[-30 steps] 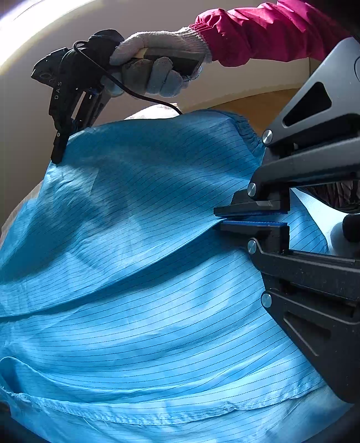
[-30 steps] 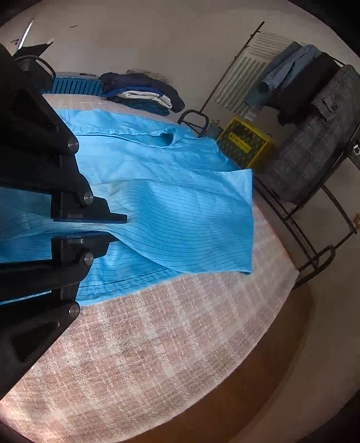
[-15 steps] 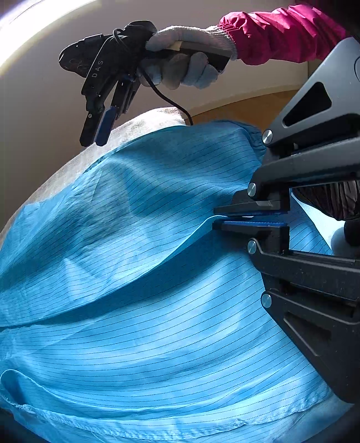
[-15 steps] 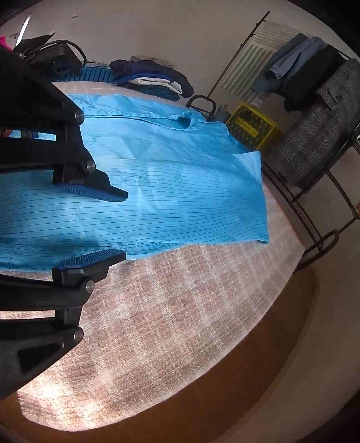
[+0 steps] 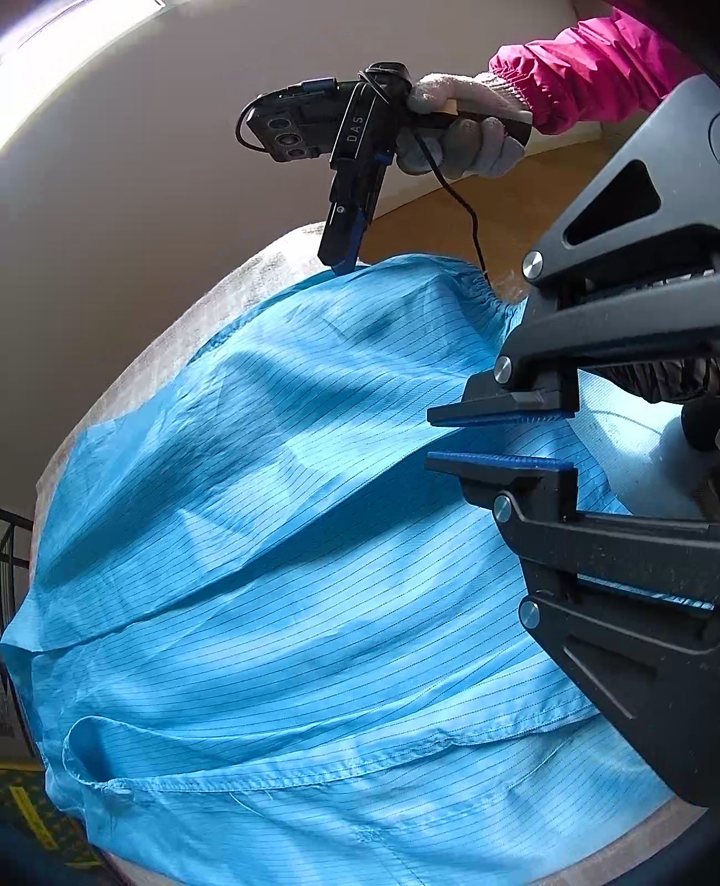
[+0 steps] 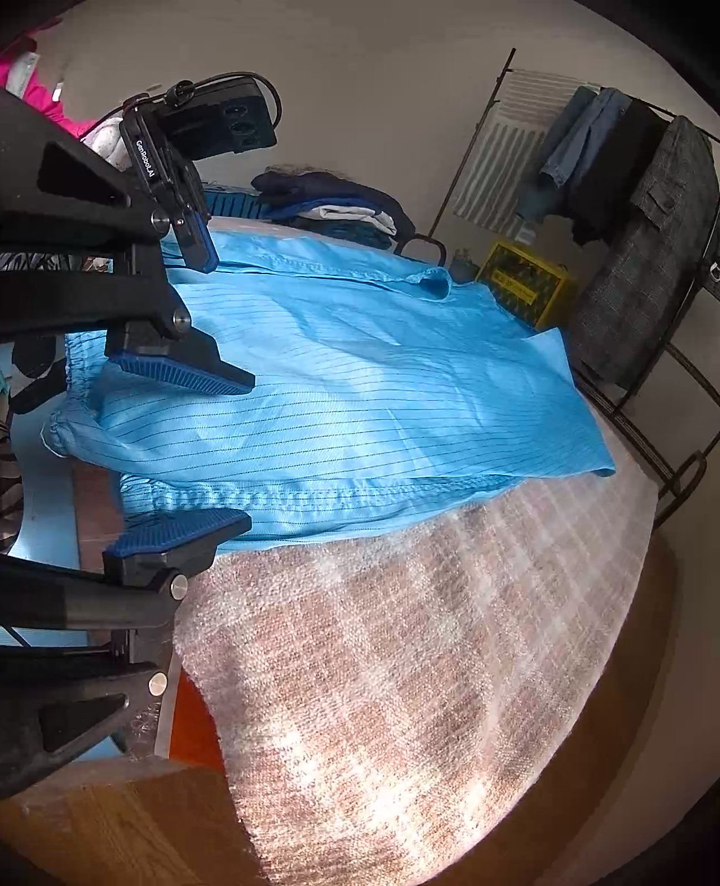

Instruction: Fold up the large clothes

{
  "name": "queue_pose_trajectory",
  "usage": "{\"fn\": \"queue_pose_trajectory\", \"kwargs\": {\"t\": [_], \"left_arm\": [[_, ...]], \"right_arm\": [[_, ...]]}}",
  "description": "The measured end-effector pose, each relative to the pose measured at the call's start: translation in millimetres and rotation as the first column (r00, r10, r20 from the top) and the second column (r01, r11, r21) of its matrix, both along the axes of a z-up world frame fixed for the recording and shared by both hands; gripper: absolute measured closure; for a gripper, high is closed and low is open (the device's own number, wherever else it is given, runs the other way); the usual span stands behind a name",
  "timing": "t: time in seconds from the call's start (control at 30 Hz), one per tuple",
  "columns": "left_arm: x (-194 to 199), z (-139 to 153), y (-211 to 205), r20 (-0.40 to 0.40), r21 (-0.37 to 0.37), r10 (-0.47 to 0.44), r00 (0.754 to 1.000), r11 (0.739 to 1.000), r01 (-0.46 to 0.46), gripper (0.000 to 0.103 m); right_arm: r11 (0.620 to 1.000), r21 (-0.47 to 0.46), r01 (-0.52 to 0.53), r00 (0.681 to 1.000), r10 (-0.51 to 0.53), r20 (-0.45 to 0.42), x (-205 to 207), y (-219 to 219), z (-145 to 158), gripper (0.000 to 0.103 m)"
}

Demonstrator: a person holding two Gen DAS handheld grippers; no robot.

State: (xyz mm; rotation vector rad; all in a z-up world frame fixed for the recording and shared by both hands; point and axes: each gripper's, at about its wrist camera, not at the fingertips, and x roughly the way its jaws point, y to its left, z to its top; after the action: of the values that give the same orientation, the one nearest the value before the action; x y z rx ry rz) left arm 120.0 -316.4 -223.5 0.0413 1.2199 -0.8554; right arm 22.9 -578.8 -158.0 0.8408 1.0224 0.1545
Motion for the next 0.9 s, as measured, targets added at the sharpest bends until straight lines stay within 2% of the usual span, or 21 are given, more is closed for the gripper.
{"fn": "queue_pose_trajectory", "kwargs": {"t": [0.03, 0.07, 0.1, 0.2, 0.27, 0.37, 0.5, 0.57, 0.63, 0.67, 0.83, 0.9], "left_arm": [[-0.8, 4.7, 4.6, 0.012, -0.013, 0.009, 1.000, 1.000, -0.009, 0.097], [5.0, 8.8, 10.1, 0.023, -0.020, 0.013, 1.000, 1.000, -0.013, 0.097], [7.4, 10.0, 9.4, 0.029, -0.020, 0.016, 0.999, 1.000, -0.015, 0.096], [13.8, 0.7, 3.4, -0.002, -0.019, 0.022, 1.000, 1.000, -0.022, 0.097], [14.5, -6.3, -0.3, -0.017, -0.011, 0.016, 1.000, 1.000, -0.016, 0.097], [11.4, -14.7, -13.9, -0.017, 0.004, -0.014, 1.000, 1.000, 0.014, 0.096], [9.5, -23.1, -30.9, -0.003, 0.033, -0.044, 0.999, 0.998, 0.045, 0.096], [10.4, -27.2, -35.5, -0.008, 0.042, -0.052, 0.999, 0.998, 0.052, 0.096], [12.8, -25.7, -36.9, -0.014, 0.035, -0.050, 0.999, 0.998, 0.051, 0.096], [15.9, -21.6, -38.6, -0.010, 0.026, -0.046, 0.999, 0.999, 0.047, 0.096], [50.0, 7.2, -63.8, 0.021, -0.040, -0.033, 0.999, 0.999, 0.034, 0.096], [64.6, 4.8, -85.2, 0.040, -0.017, -0.055, 0.998, 0.998, 0.056, 0.096]], "right_arm": [[1.000, 0.026, -0.008, 1.000, 0.007, 0.016, 1.8, 1.9, -1.9, 0.075], [0.999, 0.037, -0.020, 0.999, 0.019, 0.027, 4.0, 5.0, -2.8, 0.091], [1.000, 0.020, -0.025, 0.999, 0.024, 0.033, 6.0, 8.6, -1.6, 0.099], [0.999, -0.013, -0.039, 0.998, 0.040, 0.044, 9.0, 16.2, 5.3, 0.103], [0.996, -0.077, -0.033, 0.999, 0.036, 0.038, 7.1, 15.9, 13.7, 0.103], [0.995, -0.099, 0.005, 0.999, -0.001, 0.041, 1.1, 3.4, 19.9, 0.103], [0.989, -0.150, -0.016, 1.000, 0.018, 0.013, 4.1, 2.7, 19.2, 0.103], [0.986, -0.163, -0.035, 0.999, 0.039, 0.021, 1.6, 4.0, 19.8, 0.097], [0.983, -0.179, -0.029, 0.999, 0.032, 0.014, -0.1, 3.1, 19.4, 0.071], [0.984, -0.176, -0.015, 1.000, 0.020, 0.024, -1.5, 1.3, 18.5, 0.052], [0.993, -0.114, 0.040, 0.999, -0.035, 0.041, -3.9, -13.1, 0.6, 0.050], [0.996, -0.069, 0.055, 0.997, -0.051, 0.054, -4.2, -18.4, -7.1, 0.050]]}}
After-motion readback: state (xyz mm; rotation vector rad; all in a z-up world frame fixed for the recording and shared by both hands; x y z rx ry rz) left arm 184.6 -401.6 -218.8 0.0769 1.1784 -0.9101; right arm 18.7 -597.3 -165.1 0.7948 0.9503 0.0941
